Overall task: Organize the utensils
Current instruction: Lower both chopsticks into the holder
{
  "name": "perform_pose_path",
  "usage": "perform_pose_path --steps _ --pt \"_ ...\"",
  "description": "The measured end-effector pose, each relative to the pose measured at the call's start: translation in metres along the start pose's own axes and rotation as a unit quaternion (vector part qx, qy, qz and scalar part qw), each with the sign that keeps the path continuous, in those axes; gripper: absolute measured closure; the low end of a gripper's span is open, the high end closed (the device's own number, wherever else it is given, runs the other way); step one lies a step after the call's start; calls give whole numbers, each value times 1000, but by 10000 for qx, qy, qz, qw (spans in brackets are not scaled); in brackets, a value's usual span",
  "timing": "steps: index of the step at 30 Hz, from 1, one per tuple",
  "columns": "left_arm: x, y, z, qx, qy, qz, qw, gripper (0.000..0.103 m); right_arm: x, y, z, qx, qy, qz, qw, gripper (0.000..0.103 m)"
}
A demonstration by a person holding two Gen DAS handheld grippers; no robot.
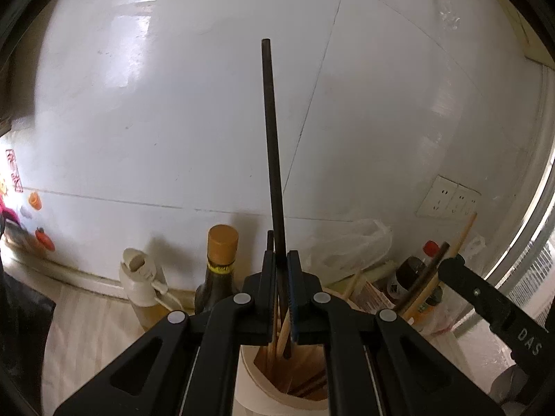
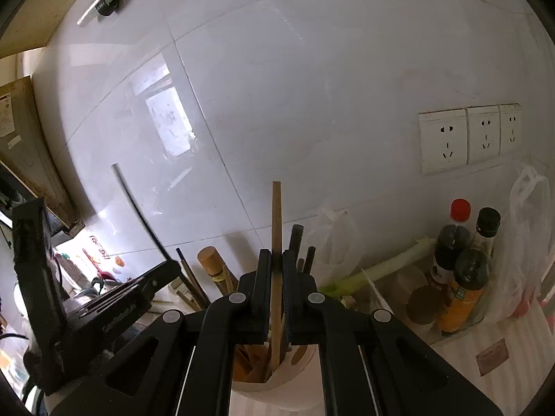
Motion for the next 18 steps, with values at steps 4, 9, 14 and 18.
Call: perform_pose_path --steps 4,9,14,18 --pt "-5 -3 1 15 -163 -46 9999 99 -2 -1 -6 52 83 58 9999 97" --pt "-17 -7 -2 -4 -210 -286 9994 99 -7 -5 -12 170 168 94 9997 97" --pt "-29 -10 -6 -52 -234 -585 9980 99 -17 -7 -22 322 302 21 9990 97" --pt "-34 -8 -10 -77 -197 -786 9967 99 -29 -8 -31 477 428 -203 9977 96"
Point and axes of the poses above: each gripper's, at about its wrist camera, not at the fingertips, and y roughly against the way its jaws point, z to its right, x to its top, the point moved 3 cm from there along -y, roughly the way its jaws point, and after that the axes turned 15 degrees about y, right-handed, at the moved point
